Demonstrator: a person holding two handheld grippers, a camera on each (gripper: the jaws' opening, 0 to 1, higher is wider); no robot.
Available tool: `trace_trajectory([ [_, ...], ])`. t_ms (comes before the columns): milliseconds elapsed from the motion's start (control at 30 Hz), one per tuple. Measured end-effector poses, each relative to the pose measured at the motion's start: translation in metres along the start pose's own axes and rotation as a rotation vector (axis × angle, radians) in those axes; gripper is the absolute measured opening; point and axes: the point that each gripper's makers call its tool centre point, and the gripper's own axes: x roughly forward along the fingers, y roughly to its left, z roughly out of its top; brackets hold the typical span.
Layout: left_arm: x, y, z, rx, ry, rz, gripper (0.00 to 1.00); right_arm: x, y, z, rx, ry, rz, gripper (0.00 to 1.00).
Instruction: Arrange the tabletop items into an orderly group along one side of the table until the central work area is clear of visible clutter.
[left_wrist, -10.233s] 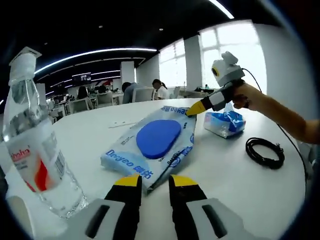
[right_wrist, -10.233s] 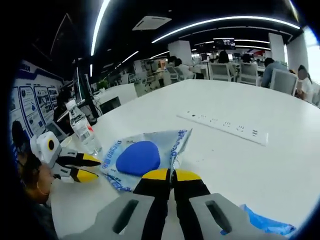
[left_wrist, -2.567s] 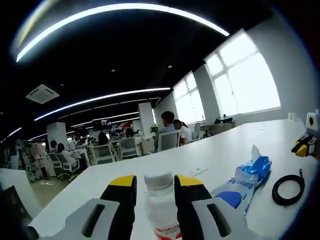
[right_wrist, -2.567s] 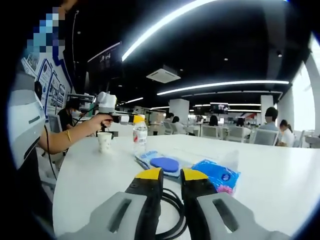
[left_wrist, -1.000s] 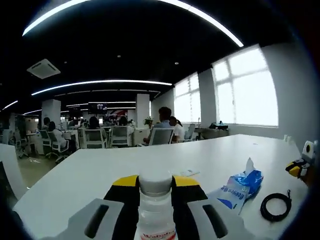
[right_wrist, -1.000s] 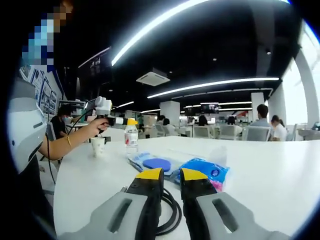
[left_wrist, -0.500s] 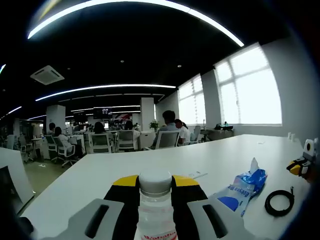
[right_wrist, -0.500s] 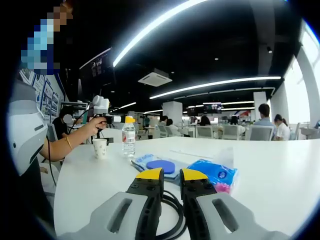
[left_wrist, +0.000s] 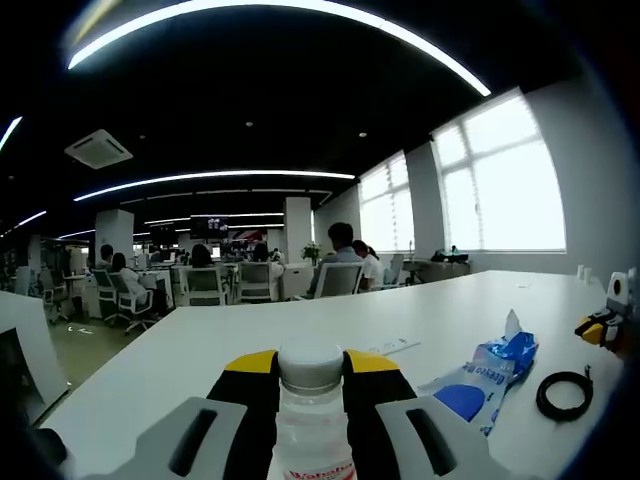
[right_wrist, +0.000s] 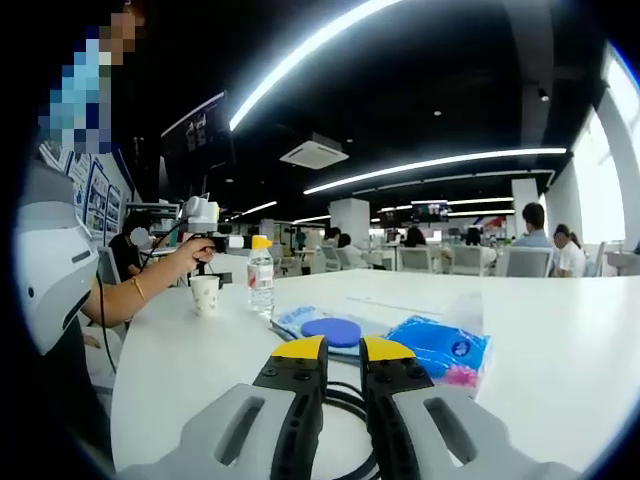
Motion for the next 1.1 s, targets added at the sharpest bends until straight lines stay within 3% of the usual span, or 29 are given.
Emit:
trace_trajectory([
  [167, -0.002, 0.0, 0.0, 0.024, -0.026, -0.01, 0.24, 0.001, 0.002, -0.003, 0.004, 0.006, 0.005, 0.12],
  [400, -0.013, 0.008, 0.003, 0.064, -0.047, 0.038, 0.41, 0.003, 0.002, -0.005, 0.015, 0.008, 0.007, 0.12],
  [533, -0.028, 0.015, 0.014, 0.056, -0.071, 0.051, 0.41, 0.004, 0.002, -0.004, 0.018, 0.004, 0.008, 0.13],
  [800, -0.04, 0.019, 0.018, 0.08, -0.074, 0.069, 0.43, 0.006, 0.005, -0.004, 0.02, 0.003, 0.017, 0.14],
  [933, -0.065, 0.023, 0.016, 0.1, -0.061, 0.092, 0.45, 0.005, 0.007, -0.006, 0.02, 0.009, 0.015, 0.17],
  [1100, -0.074, 0.023, 0.014, 0.099, -0.062, 0.093, 0.58, 0.002, 0.007, -0.001, 0.03, -0.008, 0.009, 0.24],
])
